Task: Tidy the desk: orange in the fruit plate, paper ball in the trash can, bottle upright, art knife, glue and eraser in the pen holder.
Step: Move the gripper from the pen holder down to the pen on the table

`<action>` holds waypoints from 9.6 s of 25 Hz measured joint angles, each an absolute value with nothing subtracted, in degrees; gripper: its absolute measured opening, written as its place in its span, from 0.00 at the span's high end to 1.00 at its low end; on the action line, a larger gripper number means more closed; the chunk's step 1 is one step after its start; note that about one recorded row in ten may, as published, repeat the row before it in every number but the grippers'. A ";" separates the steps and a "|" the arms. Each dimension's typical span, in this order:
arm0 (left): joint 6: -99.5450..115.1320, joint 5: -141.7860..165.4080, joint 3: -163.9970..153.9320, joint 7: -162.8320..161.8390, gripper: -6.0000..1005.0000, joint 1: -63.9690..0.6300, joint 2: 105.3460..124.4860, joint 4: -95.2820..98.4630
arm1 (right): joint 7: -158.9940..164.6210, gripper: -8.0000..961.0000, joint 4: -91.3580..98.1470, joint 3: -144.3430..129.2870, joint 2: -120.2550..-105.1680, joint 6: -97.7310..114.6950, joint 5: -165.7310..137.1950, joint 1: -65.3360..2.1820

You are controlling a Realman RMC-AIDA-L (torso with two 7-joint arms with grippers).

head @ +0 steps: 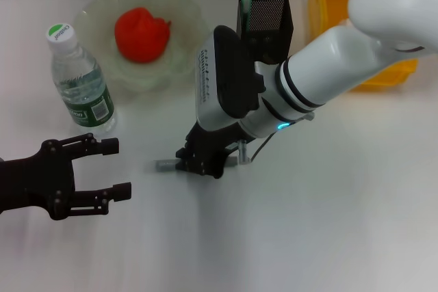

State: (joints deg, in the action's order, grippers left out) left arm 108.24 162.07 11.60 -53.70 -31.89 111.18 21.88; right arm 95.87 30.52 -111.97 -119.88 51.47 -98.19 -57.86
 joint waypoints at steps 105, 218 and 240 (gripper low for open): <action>110.62 161.36 11.43 -49.84 0.15 -29.59 113.56 21.97 | 108.17 0.32 20.99 -98.23 -119.88 40.27 -101.68 -58.56; 110.43 156.97 11.10 -48.96 0.15 -31.44 114.79 22.06 | 104.41 0.79 23.64 -102.66 -119.88 39.18 -101.96 -56.95; 110.21 156.27 11.05 -48.88 0.15 -31.72 114.87 22.06 | 104.04 0.87 25.01 -102.30 -119.55 40.99 -101.70 -55.93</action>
State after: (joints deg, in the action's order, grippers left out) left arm 110.21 156.27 11.05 -48.88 -31.72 114.87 22.06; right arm 104.04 25.01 -102.30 -119.55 40.99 -101.70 -55.93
